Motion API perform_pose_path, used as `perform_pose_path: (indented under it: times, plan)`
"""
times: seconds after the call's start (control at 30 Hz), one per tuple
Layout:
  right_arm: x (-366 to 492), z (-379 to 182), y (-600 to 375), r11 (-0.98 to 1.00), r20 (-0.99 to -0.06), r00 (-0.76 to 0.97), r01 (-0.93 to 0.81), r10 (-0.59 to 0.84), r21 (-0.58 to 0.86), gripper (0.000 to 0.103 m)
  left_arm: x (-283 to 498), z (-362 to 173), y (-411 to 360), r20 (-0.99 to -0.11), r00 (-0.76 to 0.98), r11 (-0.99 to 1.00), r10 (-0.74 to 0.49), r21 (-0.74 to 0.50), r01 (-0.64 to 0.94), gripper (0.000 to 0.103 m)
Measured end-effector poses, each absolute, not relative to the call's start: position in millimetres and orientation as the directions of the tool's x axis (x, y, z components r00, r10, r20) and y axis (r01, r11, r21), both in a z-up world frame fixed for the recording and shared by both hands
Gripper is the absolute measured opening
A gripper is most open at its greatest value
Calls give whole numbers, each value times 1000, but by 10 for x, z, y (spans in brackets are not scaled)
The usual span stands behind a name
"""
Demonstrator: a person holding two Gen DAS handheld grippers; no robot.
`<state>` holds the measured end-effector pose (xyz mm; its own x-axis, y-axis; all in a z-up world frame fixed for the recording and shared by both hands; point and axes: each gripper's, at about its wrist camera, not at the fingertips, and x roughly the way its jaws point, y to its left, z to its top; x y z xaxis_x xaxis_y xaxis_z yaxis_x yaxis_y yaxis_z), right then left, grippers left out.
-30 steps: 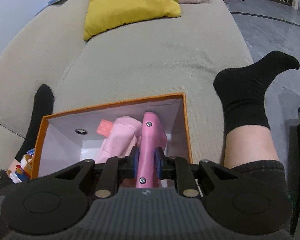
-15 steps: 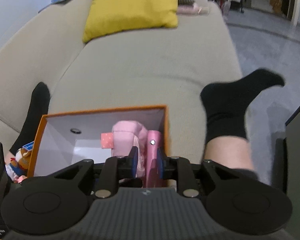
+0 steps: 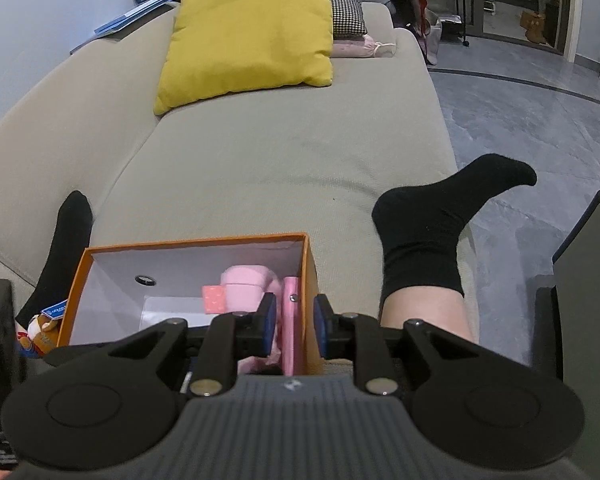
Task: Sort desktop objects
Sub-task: 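Lower both pink items into the shoebox and open both grippers, then withdraw both grippers from the shoebox back toward the table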
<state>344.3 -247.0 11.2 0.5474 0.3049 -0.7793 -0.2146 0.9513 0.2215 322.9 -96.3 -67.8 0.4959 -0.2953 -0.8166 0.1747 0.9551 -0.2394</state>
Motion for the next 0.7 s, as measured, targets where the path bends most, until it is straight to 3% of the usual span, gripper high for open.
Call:
perform_pose_path:
  times: [0.1, 0.13, 0.33, 0.43, 0.7]
  plan:
    - [3424, 100, -2471, 951, -780, 546, -217, 306, 221, 23, 3160, -623, -926, -800, 520, 954, -298, -242, 174, 52]
    - [3420, 97, -2472, 951, -780, 546, -217, 306, 221, 22, 3176, -615, -932, -796, 526, 954, -299, -248, 167, 38]
    - [3419, 81, -2500, 949, -779, 543, -216, 314, 231, 22, 3262, -594, -1057, -797, 525, 953, -299, -217, 213, 14]
    - [3417, 61, -2508, 947, -782, 536, -209, 319, 243, 22, 3364, -686, -1125, -835, 475, 958, -276, -201, 203, 12]
    - [3399, 43, -2517, 951, -785, 537, -204, 309, 234, 23, 3302, -627, -1025, -805, 512, 952, -301, -225, 207, 12]
